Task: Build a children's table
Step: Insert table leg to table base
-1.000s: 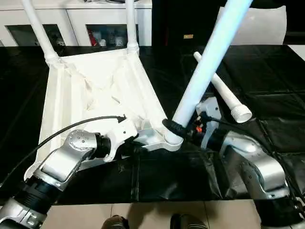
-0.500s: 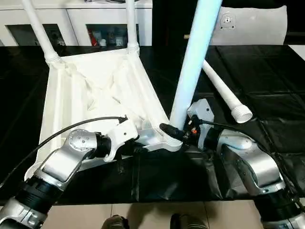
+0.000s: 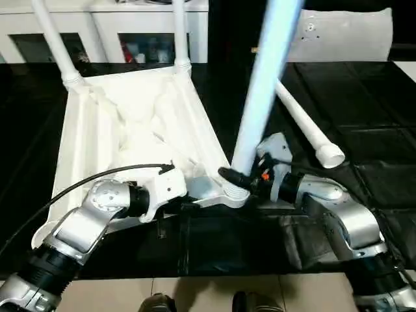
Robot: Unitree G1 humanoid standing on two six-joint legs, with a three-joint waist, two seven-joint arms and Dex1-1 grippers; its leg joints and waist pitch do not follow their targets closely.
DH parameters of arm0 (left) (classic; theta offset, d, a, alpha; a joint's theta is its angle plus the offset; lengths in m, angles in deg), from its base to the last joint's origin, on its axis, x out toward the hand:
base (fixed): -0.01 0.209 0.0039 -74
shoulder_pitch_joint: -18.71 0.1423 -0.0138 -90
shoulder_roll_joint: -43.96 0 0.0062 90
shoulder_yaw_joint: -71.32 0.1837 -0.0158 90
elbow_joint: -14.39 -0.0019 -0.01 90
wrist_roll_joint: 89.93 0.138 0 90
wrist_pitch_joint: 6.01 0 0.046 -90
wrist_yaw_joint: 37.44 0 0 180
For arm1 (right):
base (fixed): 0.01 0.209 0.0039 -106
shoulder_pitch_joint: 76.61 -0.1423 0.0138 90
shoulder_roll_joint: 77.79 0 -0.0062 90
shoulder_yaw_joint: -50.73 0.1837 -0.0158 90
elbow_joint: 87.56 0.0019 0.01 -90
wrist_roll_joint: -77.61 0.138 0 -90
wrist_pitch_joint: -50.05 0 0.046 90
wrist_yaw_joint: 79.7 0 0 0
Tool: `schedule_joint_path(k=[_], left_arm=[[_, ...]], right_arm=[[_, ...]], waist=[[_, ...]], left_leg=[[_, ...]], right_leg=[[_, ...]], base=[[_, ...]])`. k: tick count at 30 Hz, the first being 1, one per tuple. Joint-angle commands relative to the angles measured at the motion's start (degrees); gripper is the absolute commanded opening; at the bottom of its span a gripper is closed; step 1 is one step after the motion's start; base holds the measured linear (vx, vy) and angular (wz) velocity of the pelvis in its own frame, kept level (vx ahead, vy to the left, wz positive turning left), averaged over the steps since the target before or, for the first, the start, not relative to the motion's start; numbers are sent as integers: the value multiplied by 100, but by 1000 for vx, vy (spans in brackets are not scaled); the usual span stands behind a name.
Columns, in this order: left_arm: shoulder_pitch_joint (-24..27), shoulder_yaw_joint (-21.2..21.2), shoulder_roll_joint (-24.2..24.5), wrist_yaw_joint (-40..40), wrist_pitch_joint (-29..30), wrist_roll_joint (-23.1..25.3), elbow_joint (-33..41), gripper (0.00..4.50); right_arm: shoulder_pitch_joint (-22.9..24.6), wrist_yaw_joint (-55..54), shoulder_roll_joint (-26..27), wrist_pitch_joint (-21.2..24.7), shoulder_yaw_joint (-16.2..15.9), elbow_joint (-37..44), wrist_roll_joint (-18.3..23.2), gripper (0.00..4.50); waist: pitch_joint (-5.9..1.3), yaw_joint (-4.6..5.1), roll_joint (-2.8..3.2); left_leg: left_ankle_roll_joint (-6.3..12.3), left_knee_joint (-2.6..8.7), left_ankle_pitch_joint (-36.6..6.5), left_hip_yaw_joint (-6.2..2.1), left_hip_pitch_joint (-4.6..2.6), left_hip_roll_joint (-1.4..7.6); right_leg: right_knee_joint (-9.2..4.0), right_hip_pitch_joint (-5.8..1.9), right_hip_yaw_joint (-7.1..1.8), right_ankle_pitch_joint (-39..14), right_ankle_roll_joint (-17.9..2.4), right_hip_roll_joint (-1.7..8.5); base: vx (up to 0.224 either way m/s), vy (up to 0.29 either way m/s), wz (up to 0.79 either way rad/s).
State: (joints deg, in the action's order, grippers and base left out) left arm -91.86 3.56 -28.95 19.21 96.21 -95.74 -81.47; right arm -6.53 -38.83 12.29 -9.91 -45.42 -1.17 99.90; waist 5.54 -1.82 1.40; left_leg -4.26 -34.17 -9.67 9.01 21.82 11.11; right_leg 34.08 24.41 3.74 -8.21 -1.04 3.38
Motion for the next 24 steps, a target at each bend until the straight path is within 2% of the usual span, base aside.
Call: schedule_joint_path(k=[1, 6, 8, 10, 11, 13, 15, 16, 18, 19, 21, 23, 24], left_arm=[[46, -162, -103, -1, -167, -206, 55, 0], [117, -94, 27, 111, -177, -100, -2, 0], [118, -92, 42, 119, -164, -51, -43, 0], [66, -133, 2, 44, -147, 22, -173, 0], [49, -170, -38, -2, -141, 21, -218, 0], [21, -230, -110, -72, -111, -3, -276, 0], [-4, -225, -124, -94, -132, 26, -307, 0], [-17, -218, -133, -104, -152, 53, -331, 0], [-23, -202, -127, -96, -183, 86, -347, 0], [-28, -188, -121, -90, -201, 108, -357, 0], [-45, -132, -90, -53, -254, 173, -386, 0], [-65, -92, -66, -24, -313, 248, -438, 0], [-65, -92, -66, -24, -313, 248, -438, 0]], right_arm=[[189, 14, 49, 195, 107, -344, 132, 193], [465, 180, 132, 49, 281, -542, 298, 193], [562, 148, 222, -52, 396, -662, 368, 193], [746, 53, 429, -312, 639, -862, 507, 193], [810, 50, 495, -360, 707, -886, 568, 193], [915, 40, 556, -533, 739, -926, 560, 192], [1016, 43, 529, -890, 622, -961, 343, 192], [1083, 60, 474, -1223, 479, -969, 102, 192], [1126, 82, 398, -1526, 316, -964, -143, 192], [1138, 98, 339, -1686, 206, -966, -295, 192], [1134, 161, 185, -2067, -72, -981, -704, 192], [1081, 281, 20, -2379, -360, -1041, -1080, 192], [1081, 281, 20, -2379, -360, -1041, -1080, 192]], waist=[[-341, 2, 9], [-335, -3, 5], [-314, -2, 13], [-327, -3, 31], [-333, -1, 38], [-314, 8, 34], [-314, 10, 46], [-306, 20, 65], [-307, 26, 70], [-296, 43, 64], [-298, 47, 68], [-278, 64, 38], [-278, 65, 41]], left_leg=[[89, 428, -1797, -23, -89, 109], [118, 438, -1832, -17, -94, 104], [99, 454, -1970, -24, -140, 94], [93, 462, -1992, -30, -151, 97], [102, 476, -1965, -38, -143, 98], [103, 493, -2061, -38, -154, 101], [89, 491, -2144, -40, -171, 100], [73, 494, -2262, -48, -193, 97], [61, 499, -2327, -52, -194, 96], [56, 504, -2394, -63, -194, 84], [59, 506, -2452, -68, -200, 81], [71, 498, -2557, -69, -211, 71], [79, 492, -2559, -70, -215, 61]], right_leg=[[-549, -273, -231, -2945, -606, 368], [-570, -269, -230, -3063, -568, 377], [-607, -261, -219, -3340, -517, 385], [-625, -263, -218, -3396, -502, 398], [-625, -280, -213, -3342, -512, 394], [-640, -268, -198, -3428, -508, 382], [-664, -258, -191, -3576, -462, 393], [-697, -237, -179, -3777, -384, 397], [-717, -241, -162, -3882, -322, 400], [-746, -238, -151, -4023, -240, 398], [-757, -236, -146, -4109, -203, 401], [-789, -213, -136, -4265, -129, 395], [-793, -213, -133, -4307, -108, 398]], base=[[0, 0, 0], [0, 0, 0], [0, 0, 0], [0, 0, 0], [0, 0, 0], [0, 0, 0], [0, 0, 0], [0, 0, 0], [0, 0, 0], [0, 0, 0], [0, 0, 0], [0, 0, 0], [0, 0, 0]])
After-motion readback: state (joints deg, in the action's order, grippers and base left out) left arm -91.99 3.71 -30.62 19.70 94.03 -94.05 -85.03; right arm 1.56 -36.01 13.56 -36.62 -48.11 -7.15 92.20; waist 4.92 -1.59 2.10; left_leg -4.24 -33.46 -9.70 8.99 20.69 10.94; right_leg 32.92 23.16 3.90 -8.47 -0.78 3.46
